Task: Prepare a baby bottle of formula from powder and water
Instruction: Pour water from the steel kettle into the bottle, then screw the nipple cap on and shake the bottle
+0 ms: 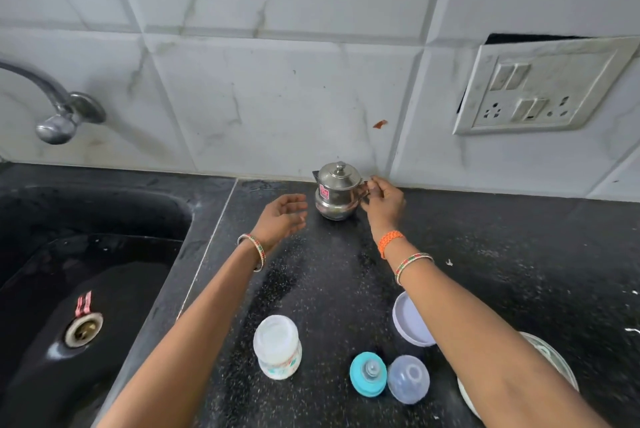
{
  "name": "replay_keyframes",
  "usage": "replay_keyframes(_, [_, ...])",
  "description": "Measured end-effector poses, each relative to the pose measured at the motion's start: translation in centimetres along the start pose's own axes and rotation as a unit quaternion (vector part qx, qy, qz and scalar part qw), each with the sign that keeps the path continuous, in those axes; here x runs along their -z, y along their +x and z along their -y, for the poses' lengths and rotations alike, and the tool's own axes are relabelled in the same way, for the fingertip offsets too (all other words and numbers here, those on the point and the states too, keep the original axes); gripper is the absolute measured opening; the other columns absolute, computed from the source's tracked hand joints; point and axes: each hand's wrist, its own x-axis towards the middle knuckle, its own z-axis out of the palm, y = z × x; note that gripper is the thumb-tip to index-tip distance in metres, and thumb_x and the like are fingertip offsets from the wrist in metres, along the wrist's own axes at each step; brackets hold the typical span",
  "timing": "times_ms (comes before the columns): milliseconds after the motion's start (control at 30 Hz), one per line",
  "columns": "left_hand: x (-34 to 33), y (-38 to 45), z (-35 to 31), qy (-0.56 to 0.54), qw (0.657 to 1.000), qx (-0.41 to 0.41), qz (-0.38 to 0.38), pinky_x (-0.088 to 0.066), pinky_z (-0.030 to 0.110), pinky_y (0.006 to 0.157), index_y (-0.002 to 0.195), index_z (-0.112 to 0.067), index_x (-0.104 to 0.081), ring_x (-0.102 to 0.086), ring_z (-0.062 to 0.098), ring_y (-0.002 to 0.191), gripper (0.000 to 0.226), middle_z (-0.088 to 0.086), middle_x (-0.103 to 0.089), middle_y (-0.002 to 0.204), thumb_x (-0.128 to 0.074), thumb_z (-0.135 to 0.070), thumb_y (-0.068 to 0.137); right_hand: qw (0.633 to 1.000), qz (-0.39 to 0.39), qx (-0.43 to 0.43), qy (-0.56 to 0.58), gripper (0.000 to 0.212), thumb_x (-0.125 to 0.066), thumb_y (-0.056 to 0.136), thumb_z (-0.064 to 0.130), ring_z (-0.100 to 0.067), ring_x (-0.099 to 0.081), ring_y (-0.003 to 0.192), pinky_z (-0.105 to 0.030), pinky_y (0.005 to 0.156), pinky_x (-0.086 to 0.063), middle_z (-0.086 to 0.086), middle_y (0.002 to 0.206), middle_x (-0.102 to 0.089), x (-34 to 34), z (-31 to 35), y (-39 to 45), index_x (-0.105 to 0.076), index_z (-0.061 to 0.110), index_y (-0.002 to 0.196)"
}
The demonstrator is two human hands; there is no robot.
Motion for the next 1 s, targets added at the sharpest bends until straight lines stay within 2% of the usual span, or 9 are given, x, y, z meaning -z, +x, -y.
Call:
replay_keyframes(167, [0.5,-1.5,-0.6,-0.023,1.000,-0.015,-0.011,-0.052,0.032,0.088,0.116,-0.007,-0.053,-0.061,0.019,0.100,0.037,0.009,-0.061,0.112,-0.050,0.013,0.085,0.996,0.054,0.030,-0.060,0.028,-0.056,0.094,0.016,-0.022,-0.058,0.114,-0.024,0.096,-0.043,-0.007,0.122,-0.064,0.9,0.9,-1.0,-0.064,0.009,0.120])
replay_keyframes(267, [0.6,-3.8,-1.2,-0.071,0.996,-0.046,-0.007,-0.054,0.029,0.086,0.114,-0.004,-0.054,-0.063,0.019,0.097,0.036,0.010,-0.063,0.108,-0.046,0.017,0.085,0.993,0.102,0.054,-0.040,0.046,-0.062,0.088,0.022,-0.017,-0.046,0.125,-0.032,0.104,-0.039,0.001,0.138,-0.047,2.1,2.4,-2.0,-0.051,0.027,0.132])
replay_keyframes(367, [0.4,-6.6,-1.6,-0.104,0.992,-0.075,0.004,-0.054,0.028,0.086,0.106,-0.007,-0.058,-0.063,0.019,0.097,0.034,0.009,-0.064,0.105,-0.047,0.017,0.085,0.987,0.122,0.097,-0.047,0.048,-0.063,0.084,0.019,-0.010,-0.041,0.122,-0.029,0.104,-0.036,0.007,0.130,-0.040,3.3,4.6,-4.0,-0.050,0.031,0.129])
replay_keyframes(500, [-0.2,-10.2,-2.5,-0.111,0.988,-0.107,0.001,-0.055,0.029,0.085,0.103,-0.008,-0.060,-0.063,0.020,0.097,0.032,0.010,-0.064,0.104,-0.048,0.016,0.084,0.977,0.151,0.141,-0.048,0.036,-0.061,0.083,0.013,-0.013,-0.048,0.116,-0.030,0.097,-0.042,0.006,0.126,-0.049,4.8,7.5,-7.8,-0.060,0.029,0.116])
replay_keyframes(633, [-0.3,-13.8,-3.2,-0.071,0.986,-0.151,-0.003,-0.055,0.027,0.084,0.101,-0.009,-0.060,-0.063,0.019,0.097,0.033,0.009,-0.065,0.102,-0.047,0.017,0.084,0.957,0.201,0.179,-0.110,0.021,-0.059,0.084,0.006,-0.013,-0.063,0.092,-0.024,0.081,-0.050,-0.004,0.105,-0.070,6.8,8.8,-11.9,-0.069,0.016,0.099])
replay_keyframes(700, [-0.2,-15.7,-2.6,-0.070,0.984,-0.165,-0.005,-0.055,0.026,0.085,0.100,-0.009,-0.060,-0.064,0.018,0.097,0.036,0.009,-0.065,0.103,-0.044,0.019,0.084,0.925,0.298,0.157,-0.176,0.018,-0.058,0.087,0.006,-0.015,-0.066,0.087,-0.028,0.084,-0.052,-0.005,0.096,-0.071,8.1,8.4,-14.2,-0.070,0.016,0.097])
replay_keyframes(800, [0.1,-17.9,-0.7,-0.156,0.973,-0.169,-0.018,-0.054,0.025,0.087,0.102,-0.006,-0.059,-0.067,0.013,0.094,0.044,0.009,-0.065,0.103,-0.036,0.026,0.081,0.823,0.422,0.152,-0.348,0.019,-0.058,0.090,0.014,-0.013,-0.061,0.095,-0.026,0.086,-0.047,-0.001,0.103,-0.068,9.9,6.8,-17.6,-0.069,0.018,0.105])
replay_keyframes(933, [0.8,-20.1,1.9,-0.216,0.957,-0.178,-0.071,-0.054,0.023,0.085,0.103,-0.006,-0.058,-0.066,0.015,0.099,0.045,0.009,-0.064,0.107,-0.037,0.027,0.080,0.728,0.455,0.180,-0.480,0.045,-0.063,0.086,0.033,-0.024,-0.056,0.114,-0.038,0.095,-0.047,-0.006,0.127,-0.054,11.7,4.9,-20.4,-0.053,0.020,0.128])
replay_keyframes(1000, [0.9,-21.0,2.9,-0.224,0.954,-0.175,-0.094,-0.055,0.023,0.085,0.102,-0.008,-0.059,-0.063,0.017,0.103,0.045,0.008,-0.063,0.107,-0.038,0.026,0.080,0.648,0.429,0.216,-0.591,0.059,-0.063,0.083,0.041,-0.028,-0.052,0.116,-0.047,0.096,-0.042,-0.007,0.128,-0.050,12.3,4.4,-20.6,-0.042,0.023,0.135])
